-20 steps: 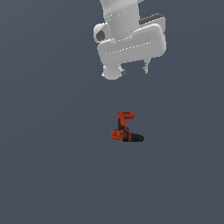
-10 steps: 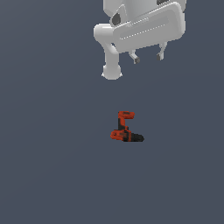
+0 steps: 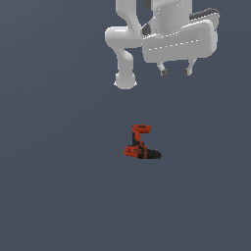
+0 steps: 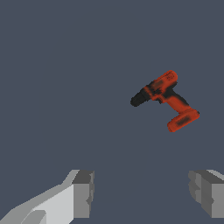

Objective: Pick up the object and move it to a goal position.

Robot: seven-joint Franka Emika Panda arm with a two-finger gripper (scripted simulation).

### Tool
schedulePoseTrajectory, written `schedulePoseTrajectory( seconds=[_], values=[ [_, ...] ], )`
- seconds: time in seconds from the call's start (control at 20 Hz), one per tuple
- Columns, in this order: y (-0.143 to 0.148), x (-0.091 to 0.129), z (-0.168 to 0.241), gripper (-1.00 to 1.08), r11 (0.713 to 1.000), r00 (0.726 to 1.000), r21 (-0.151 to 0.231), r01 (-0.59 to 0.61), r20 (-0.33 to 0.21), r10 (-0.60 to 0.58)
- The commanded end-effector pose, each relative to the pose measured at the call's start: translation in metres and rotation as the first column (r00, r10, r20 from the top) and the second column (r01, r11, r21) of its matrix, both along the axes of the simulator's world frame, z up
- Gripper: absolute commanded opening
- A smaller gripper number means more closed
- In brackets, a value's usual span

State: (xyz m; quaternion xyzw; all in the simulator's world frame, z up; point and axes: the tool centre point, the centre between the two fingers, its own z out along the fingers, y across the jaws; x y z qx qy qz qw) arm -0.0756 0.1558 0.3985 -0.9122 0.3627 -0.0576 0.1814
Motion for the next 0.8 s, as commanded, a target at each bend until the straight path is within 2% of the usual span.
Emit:
schedulePoseTrajectory(
  seconds=[0.0,0.4,0.6,0.75],
  values=[
    [0.007,-0.001,-0.015,0.68,0.999,0.999,-0.004,0.042,-0.027,-0.042],
    [0.016,-0.003,-0.087,0.68,0.981,0.972,-0.034,0.19,-0.137,-0.192],
    [0.011,-0.004,-0.134,0.68,0.96,0.939,-0.059,0.272,-0.203,-0.278],
    [0.003,-0.007,-0.172,0.68,0.938,0.903,-0.082,0.337,-0.255,-0.346]
  ],
)
